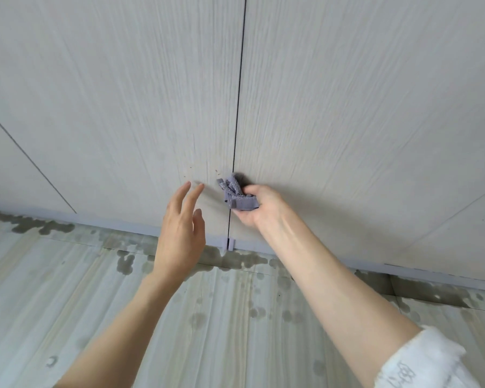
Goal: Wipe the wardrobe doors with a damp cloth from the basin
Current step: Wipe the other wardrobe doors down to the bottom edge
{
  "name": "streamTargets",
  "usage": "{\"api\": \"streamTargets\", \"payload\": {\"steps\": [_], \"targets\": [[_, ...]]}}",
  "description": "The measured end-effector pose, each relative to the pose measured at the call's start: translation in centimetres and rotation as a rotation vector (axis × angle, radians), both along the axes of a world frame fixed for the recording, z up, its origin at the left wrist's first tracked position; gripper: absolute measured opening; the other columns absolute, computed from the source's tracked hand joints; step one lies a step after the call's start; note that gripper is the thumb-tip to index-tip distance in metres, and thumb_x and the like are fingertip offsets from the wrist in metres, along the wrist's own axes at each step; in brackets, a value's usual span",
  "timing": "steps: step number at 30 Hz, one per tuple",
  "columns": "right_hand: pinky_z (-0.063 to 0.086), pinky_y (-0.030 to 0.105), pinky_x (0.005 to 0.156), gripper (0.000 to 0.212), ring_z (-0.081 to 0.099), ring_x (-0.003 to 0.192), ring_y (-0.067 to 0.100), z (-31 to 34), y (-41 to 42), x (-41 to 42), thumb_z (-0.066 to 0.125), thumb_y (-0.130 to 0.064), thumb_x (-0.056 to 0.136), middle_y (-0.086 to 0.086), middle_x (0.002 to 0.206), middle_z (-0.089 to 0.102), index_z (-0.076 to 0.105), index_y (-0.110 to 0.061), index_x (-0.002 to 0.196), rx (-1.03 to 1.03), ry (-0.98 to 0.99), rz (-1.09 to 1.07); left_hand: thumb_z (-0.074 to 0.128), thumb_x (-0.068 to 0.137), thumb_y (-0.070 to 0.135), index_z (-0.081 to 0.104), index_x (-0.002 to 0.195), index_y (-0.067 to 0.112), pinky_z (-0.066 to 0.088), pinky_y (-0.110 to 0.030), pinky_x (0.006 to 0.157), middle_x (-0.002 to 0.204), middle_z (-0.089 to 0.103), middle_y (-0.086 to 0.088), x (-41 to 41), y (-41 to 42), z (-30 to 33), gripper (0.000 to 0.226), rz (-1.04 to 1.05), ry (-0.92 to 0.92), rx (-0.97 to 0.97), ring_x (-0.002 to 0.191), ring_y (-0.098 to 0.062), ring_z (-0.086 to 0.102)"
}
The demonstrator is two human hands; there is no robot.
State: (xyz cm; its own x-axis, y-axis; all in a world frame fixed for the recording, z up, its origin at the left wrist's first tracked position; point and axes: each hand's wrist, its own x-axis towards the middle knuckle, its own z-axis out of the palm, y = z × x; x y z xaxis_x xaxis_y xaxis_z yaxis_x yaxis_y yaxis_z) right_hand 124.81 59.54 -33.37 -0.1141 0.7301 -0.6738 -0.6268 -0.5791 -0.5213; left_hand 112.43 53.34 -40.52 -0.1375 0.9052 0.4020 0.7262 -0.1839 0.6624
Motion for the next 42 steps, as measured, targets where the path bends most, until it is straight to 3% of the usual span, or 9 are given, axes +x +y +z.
{"api": "streamTargets", "payload": {"steps": [4,6,10,14,18,26,30,36,42], "targets": [[0.054,0.034,0.062,0.009,0.061,0.060,0.024,2.9,-1.1,0.4,0.048,0.005,0.089,0.017,0.071,0.064,0.056,0.003,0.088,0.164,0.021,-0.085,0.040,0.099,0.012,0.051,0.129,0.018,0.037,-0.020,0.092,0.120,0.058,0.001,0.2,-0.5,1.4,0.032,0.021,-0.310,-0.086,0.115,-0.013,0.054],[0.051,0.029,0.063,0.022,0.063,0.076,0.021,2.8,-2.1,0.9,0.061,-0.001,0.084,0.013,0.089,0.066,0.060,0.000,0.106,0.309,-0.163,-0.066,0.040,0.100,0.021,0.054,0.121,0.021,0.048,-0.026,0.087,0.108,0.065,0.000,0.3,-0.5,2.7,0.025,0.023,-0.624,-0.204,0.102,-0.014,0.063],[0.045,0.020,0.064,0.018,0.060,0.075,0.014,0.9,-5.2,1.7,0.068,-0.011,0.082,0.008,0.086,0.065,0.061,-0.001,0.095,0.504,-0.610,0.127,0.044,0.088,0.052,0.049,0.129,0.019,0.054,-0.033,0.086,0.118,0.064,-0.006,0.6,-0.9,4.5,0.052,-0.216,-1.062,-0.520,0.102,-0.016,0.066],[0.045,0.014,0.060,0.022,0.060,0.076,0.013,-0.3,-5.9,2.0,0.069,-0.010,0.081,0.002,0.085,0.063,0.055,-0.009,0.098,0.587,-0.782,0.156,0.056,0.089,0.022,0.055,0.127,0.011,0.054,-0.035,0.088,0.118,0.064,-0.011,0.6,-1.6,5.3,0.039,-0.394,-1.194,-0.633,0.103,-0.022,0.064],[0.046,0.020,0.071,0.035,0.059,0.083,0.011,-0.7,-5.9,1.9,0.071,-0.011,0.078,-0.004,0.090,0.060,0.051,-0.022,0.104,0.742,-1.039,0.437,0.051,0.089,-0.008,0.060,0.119,0.002,0.056,-0.023,0.077,0.103,0.069,-0.013,0.2,-1.7,5.6,0.034,-0.234,-1.197,-0.531,0.084,-0.016,0.068],[0.037,0.011,0.061,0.020,0.058,0.082,0.014,0.7,-6.0,1.7,0.069,-0.013,0.078,-0.003,0.090,0.059,0.058,-0.021,0.092,0.943,-1.343,0.571,0.069,0.078,-0.005,0.071,0.093,-0.002,0.057,-0.019,0.063,0.076,0.072,-0.009,0.0,-1.7,6.1,0.015,0.016,-1.017,-0.408,0.062,-0.013,0.069],[0.032,0.020,0.069,0.030,0.056,0.088,0.027,3.6,-5.6,1.6,0.068,0.003,0.069,0.009,0.098,0.056,0.060,-0.002,0.098,1.283,-1.652,0.307,0.077,0.076,0.019,0.071,0.084,0.013,0.053,-0.018,0.067,0.070,0.069,0.003,-0.6,-1.3,6.0,0.012,0.122,-0.875,-0.341,0.062,-0.008,0.062],[0.032,0.036,0.071,0.026,0.042,0.086,0.025,7.7,-0.9,2.8,0.063,0.003,0.068,0.010,0.087,0.062,0.063,-0.004,0.093,1.650,-2.061,-0.469,0.058,0.092,0.025,0.059,0.122,0.017,0.051,-0.037,0.092,0.103,0.064,0.002,-1.6,-2.0,4.8,0.031,0.199,-0.952,-0.367,0.088,-0.012,0.063],[0.047,0.029,0.056,0.021,0.058,0.065,0.026,-1.4,-0.6,1.2,0.058,0.003,0.078,0.011,0.076,0.063,0.073,-0.005,0.090,1.914,-2.207,0.093,0.044,0.096,0.011,0.059,0.115,0.017,0.051,-0.030,0.086,0.106,0.063,-0.003,-2.5,-1.8,4.4,0.025,0.285,-1.059,-0.321,0.092,-0.013,0.061]]}}
